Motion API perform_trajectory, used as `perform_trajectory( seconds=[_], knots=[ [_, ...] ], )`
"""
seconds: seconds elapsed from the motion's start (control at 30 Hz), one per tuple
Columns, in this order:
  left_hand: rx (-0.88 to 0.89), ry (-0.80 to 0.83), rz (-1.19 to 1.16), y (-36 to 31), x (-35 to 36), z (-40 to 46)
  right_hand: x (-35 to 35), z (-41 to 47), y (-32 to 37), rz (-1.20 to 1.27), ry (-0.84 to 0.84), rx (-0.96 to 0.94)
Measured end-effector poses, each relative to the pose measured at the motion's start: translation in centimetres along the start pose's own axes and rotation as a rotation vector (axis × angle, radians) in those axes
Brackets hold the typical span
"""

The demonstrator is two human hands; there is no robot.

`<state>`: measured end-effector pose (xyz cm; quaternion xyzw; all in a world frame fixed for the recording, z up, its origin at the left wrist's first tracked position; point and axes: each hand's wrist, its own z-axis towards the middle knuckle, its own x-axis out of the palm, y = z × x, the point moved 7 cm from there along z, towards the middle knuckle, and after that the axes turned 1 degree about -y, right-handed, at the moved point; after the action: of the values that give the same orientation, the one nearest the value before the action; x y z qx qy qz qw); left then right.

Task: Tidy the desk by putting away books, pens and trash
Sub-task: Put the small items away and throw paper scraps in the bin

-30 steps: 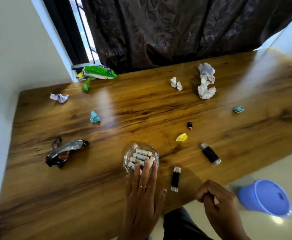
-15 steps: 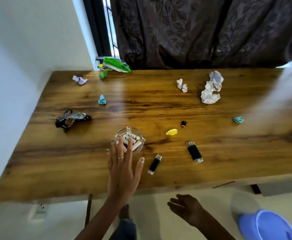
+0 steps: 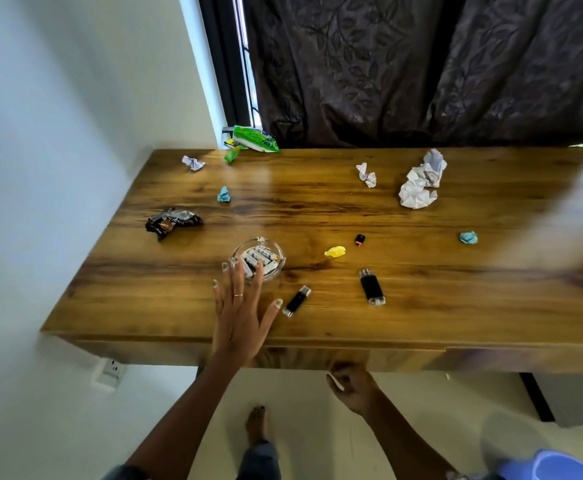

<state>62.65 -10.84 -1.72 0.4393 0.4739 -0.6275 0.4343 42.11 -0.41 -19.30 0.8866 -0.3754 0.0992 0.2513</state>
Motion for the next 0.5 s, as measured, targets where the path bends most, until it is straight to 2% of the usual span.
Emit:
perform_trajectory(
  seconds=[0.2,0.27,0.33,0.4,0.43,0.5],
  knots=[
    [-0.009,0.056,0.04,-1.2,0.0,-3.3,-2.9,-2.3,-2.7,-0.082,0.033,0.014],
    [-0.037,0.078,0.023,-2.3,0.2,-5.9,-4.3,-4.1,-3.8,-0.196,0.03,0.036],
    [-0.019,0.085,0.054,-3.5,0.5,-8.6,-5.4,-6.7,-4.4,-0.554,0.044,0.032],
    [0.026,0.11,0.097,-4.4,0.7,-10.9,-5.5,-9.6,-4.8,-0.988,0.162,-0.018],
    [0.044,0.128,0.12,-4.6,0.8,-11.8,-5.1,-11.1,-4.9,-1.128,0.255,-0.051],
    [0.046,0.165,0.145,-4.7,0.8,-13.2,-3.7,-13.9,-5.1,-1.226,0.421,-0.103]
  ],
)
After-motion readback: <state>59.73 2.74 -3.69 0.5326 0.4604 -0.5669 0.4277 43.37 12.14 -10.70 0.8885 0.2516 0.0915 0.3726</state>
